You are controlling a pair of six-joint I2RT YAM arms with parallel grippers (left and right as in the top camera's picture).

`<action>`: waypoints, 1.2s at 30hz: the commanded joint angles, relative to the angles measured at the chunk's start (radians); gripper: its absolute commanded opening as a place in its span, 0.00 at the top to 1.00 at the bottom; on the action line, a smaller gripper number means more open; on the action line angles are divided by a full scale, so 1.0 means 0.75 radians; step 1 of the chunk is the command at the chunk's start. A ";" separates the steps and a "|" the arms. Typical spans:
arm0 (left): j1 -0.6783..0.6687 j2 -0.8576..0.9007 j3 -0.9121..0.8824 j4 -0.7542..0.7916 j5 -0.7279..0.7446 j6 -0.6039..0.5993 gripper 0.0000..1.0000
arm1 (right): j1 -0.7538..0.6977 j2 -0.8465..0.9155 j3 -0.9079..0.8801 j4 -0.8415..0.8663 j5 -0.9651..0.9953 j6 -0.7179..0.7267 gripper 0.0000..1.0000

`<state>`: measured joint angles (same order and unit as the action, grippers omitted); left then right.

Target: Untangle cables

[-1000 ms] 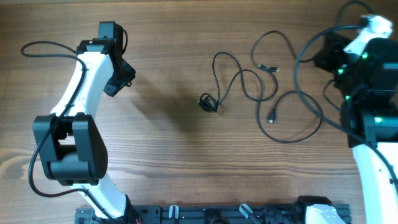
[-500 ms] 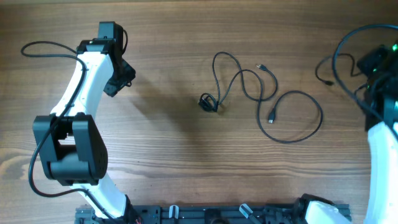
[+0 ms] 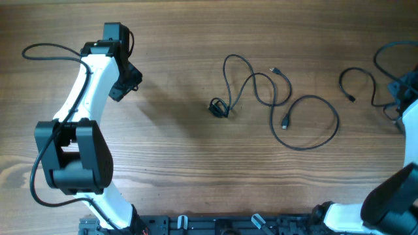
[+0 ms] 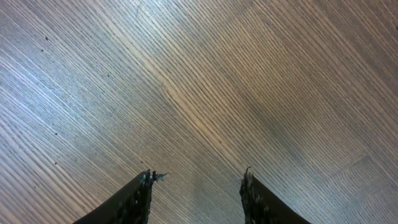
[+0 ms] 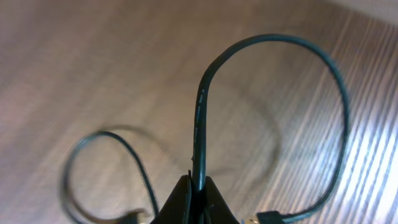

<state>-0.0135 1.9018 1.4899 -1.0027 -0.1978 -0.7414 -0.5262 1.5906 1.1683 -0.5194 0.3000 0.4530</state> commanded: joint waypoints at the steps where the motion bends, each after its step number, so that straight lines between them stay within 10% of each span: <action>1: 0.006 0.017 -0.002 -0.001 -0.021 0.001 0.52 | -0.039 0.084 0.004 -0.012 -0.012 0.021 0.96; 17: 0.006 0.017 -0.002 -0.001 -0.021 0.001 0.52 | -0.290 0.143 0.004 -0.043 -0.089 0.283 0.96; 36: 0.006 0.017 -0.002 0.001 -0.021 0.001 0.52 | -0.334 0.143 0.004 0.105 -0.452 0.038 0.95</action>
<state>-0.0135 1.9018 1.4899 -1.0023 -0.1978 -0.7414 -0.7898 1.6871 1.1679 -0.4553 0.0586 0.5880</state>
